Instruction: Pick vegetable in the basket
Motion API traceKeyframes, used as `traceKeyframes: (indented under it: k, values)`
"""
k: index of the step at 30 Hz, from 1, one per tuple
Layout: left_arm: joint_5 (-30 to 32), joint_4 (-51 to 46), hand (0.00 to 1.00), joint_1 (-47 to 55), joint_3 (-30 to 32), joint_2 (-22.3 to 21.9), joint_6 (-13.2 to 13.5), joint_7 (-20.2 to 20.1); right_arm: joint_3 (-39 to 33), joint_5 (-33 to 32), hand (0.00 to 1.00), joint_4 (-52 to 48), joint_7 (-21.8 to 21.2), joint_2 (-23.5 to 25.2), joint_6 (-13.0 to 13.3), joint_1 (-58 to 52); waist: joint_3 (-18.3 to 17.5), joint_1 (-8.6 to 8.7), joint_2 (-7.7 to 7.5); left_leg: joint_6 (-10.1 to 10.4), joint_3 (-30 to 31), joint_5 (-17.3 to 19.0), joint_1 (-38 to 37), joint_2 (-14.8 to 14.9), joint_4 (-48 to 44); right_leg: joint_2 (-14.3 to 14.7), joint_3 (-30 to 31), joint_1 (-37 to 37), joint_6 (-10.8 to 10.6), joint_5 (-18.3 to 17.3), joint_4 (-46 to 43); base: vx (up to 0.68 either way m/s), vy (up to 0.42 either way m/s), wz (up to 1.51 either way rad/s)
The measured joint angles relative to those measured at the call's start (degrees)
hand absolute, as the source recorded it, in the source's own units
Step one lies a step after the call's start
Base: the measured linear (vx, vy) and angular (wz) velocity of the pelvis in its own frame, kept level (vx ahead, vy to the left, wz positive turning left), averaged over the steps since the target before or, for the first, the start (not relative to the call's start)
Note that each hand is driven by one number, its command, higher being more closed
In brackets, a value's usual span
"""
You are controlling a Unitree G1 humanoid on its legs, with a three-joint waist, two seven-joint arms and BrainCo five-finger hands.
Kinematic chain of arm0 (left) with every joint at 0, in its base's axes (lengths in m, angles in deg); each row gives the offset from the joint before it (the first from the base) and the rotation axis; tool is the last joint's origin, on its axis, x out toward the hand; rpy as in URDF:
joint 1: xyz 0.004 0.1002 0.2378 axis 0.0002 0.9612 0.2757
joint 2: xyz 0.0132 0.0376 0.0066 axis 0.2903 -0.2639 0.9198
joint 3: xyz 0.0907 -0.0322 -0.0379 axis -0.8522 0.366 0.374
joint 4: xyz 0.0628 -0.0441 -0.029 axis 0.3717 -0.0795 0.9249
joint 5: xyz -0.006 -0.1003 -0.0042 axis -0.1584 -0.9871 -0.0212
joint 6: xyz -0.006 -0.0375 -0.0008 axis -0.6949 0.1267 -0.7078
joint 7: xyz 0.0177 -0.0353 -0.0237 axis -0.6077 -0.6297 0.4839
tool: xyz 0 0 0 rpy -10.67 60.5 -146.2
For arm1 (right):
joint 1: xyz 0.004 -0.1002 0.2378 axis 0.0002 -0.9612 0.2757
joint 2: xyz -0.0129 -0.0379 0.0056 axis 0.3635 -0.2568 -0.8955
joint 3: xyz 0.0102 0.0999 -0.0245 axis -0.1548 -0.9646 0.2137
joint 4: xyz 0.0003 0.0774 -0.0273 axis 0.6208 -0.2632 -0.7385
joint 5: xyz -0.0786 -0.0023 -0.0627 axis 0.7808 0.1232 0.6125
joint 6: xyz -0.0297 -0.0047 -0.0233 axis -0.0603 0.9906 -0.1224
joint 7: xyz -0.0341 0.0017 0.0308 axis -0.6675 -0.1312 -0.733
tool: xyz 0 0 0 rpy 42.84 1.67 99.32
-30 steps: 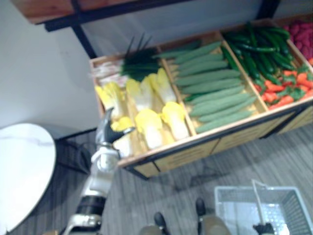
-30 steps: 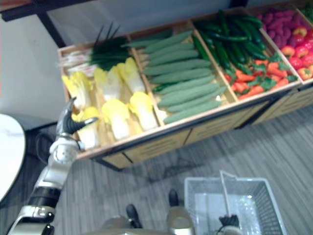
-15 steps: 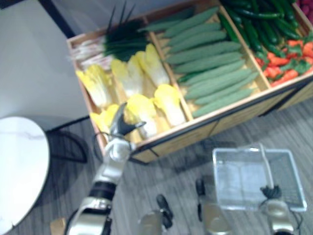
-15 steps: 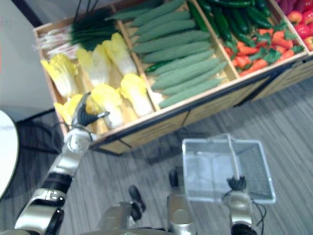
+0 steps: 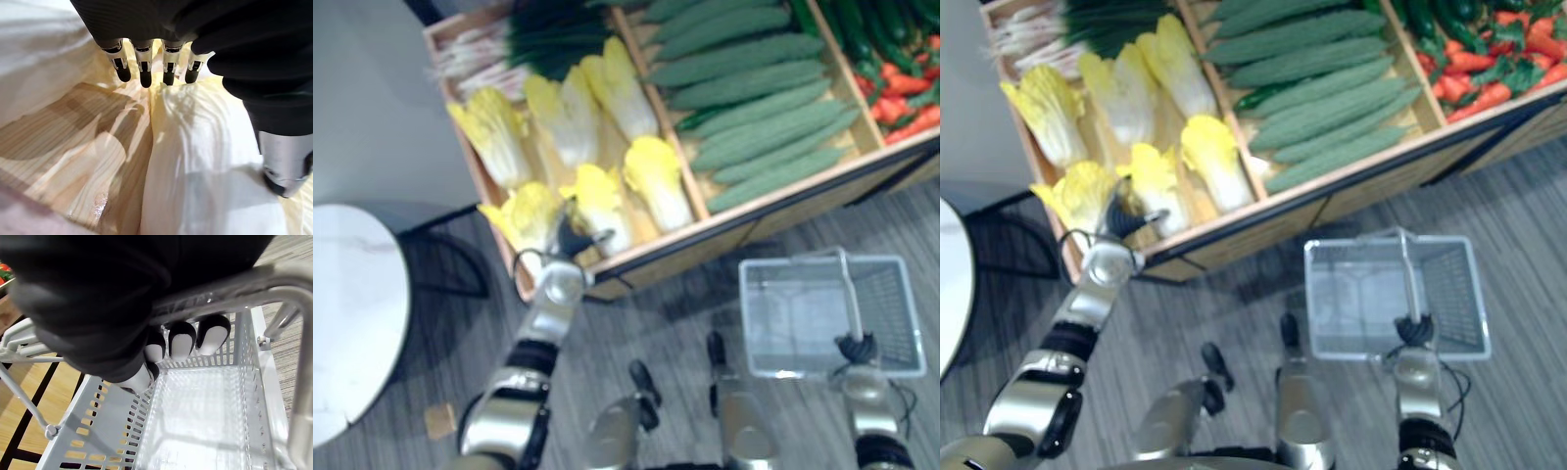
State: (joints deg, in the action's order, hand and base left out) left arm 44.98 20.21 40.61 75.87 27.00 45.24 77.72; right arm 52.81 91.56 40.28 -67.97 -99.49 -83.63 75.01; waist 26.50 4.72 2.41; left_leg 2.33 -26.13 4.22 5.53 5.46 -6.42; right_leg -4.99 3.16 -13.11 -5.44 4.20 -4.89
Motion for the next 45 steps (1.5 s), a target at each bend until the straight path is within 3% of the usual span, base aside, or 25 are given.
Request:
traceKeyframes:
  k: [6,7,11,19,22,25,31,35,38,41,43,45]
  values:
    - [-2.14,4.12,0.0,-3.85,0.18,0.09,0.31,3.22,0.46,-0.08,1.0,-0.11,1.84,-0.15,-0.28,3.84,0.21,-0.07,-0.07,-0.63,-2.42,0.38,2.87,-0.09,-0.94,0.27,2.66,-3.94,-0.24,1.18,-0.09,0.0,0.011,-0.19]
    - [-2.13,4.7,1.0,-4.45,0.18,0.12,0.43,3.74,0.78,-0.09,1.0,-0.11,1.88,-0.35,-0.28,4.2,0.22,-0.1,-0.08,-0.64,-2.7,0.38,3.3,-0.05,-1.1,0.36,3.01,-4.37,-0.28,1.39,-0.02,-0.03,-0.013,-0.14]
    - [-2.13,7.71,1.0,-8.82,0.39,0.82,0.5,6.76,3.66,-0.06,1.0,-0.13,2.06,-2.49,-0.26,6.94,0.31,-0.23,-0.23,-0.86,-3.65,0.64,6.35,-0.16,-1.92,0.24,4.13,-6.61,-0.67,3.71,2.36,-0.06,-0.008,-0.12]
    - [-3.52,9.73,1.0,-13.49,0.71,2.93,-0.83,6.81,4.6,-0.08,1.0,-0.04,3.34,-2.25,-0.21,6.21,0.69,-0.03,-0.9,-0.94,-4.67,0.52,7.19,-0.4,-2.0,-0.45,5.25,-6.99,-1.18,5.44,4.32,0.0,0.008,-0.06]
    - [-3.45,9.68,1.0,-13.61,0.21,3.33,-0.97,6.6,4.46,-0.07,1.0,0.01,3.33,-1.8,-0.34,3.87,1.01,0.08,-1.4,-1.45,-3.93,0.2,5.74,-0.35,-2.0,-0.56,4.41,-4.8,-1.0,5.58,4.72,0.1,0.016,0.12]
    - [-3.32,9.01,1.0,-13.51,-0.68,3.68,-1.65,5.27,3.89,-0.1,1.0,-0.18,3.42,0.0,-0.26,1.88,1.36,1.35,-2.05,-1.52,-1.72,0.32,3.69,-0.43,-1.75,-0.85,2.31,-1.57,-0.83,5.02,4.84,0.09,0.023,0.33]
    - [-3.16,4.55,1.0,-9.76,-1.68,3.46,-2.07,3.0,2.17,-0.08,1.0,-0.25,3.21,2.44,0.08,-2.26,1.39,1.3,-2.28,-1.4,0.53,0.46,-0.31,-0.77,-0.97,-1.32,-0.36,3.46,-0.71,3.32,4.63,0.05,0.017,0.22]
    - [-3.58,-1.99,1.0,-3.76,-1.61,2.5,-2.07,2.42,-0.15,-0.16,1.0,0.73,2.9,4.41,0.09,-4.99,1.07,1.28,-2.24,-0.92,1.87,0.86,-3.36,-0.79,-0.58,-1.36,-1.87,6.66,-0.58,1.59,3.49,0.02,0.001,0.15]
    - [-3.96,-8.68,1.0,2.99,-1.57,1.11,-2.04,2.29,-1.39,-0.17,1.0,2.51,2.85,5.37,0.12,-7.13,-1.38,1.21,-2.2,-0.83,2.01,1.41,-5.12,-0.59,-0.63,-1.23,-2.62,8.34,-0.55,0.3,2.68,0.04,0.004,0.06]
    - [-4.73,-18.32,1.0,11.71,-1.5,-1.12,-1.2,2.19,-2.4,-0.6,1.0,4.29,2.76,6.74,0.08,-9.92,-4.78,0.68,-1.93,-0.28,1.73,3.68,-7.59,0.4,-2.75,-0.17,-2.0,10.54,-0.45,-1.47,1.47,0.1,-0.003,-0.12]
    - [-5.31,-26.01,1.0,16.62,-0.39,-2.07,0.33,2.23,-2.06,-0.66,1.0,5.27,2.24,6.94,-0.01,-10.52,-5.87,-0.56,-1.67,0.04,2.4,6.18,-7.56,1.19,-7.45,0.94,0.54,10.28,-0.18,-2.47,-0.48,0.07,0.003,-0.61]
    - [-5.35,-32.54,1.0,21.09,2.84,-2.84,1.84,2.82,-1.03,-0.66,1.0,5.36,1.67,6.87,-0.1,-10.45,-6.29,-1.32,-1.9,-0.08,12.48,6.74,-5.86,-0.11,-12.47,1.3,3.88,9.96,-0.13,-2.51,-1.02,0.03,-0.003,-0.88]
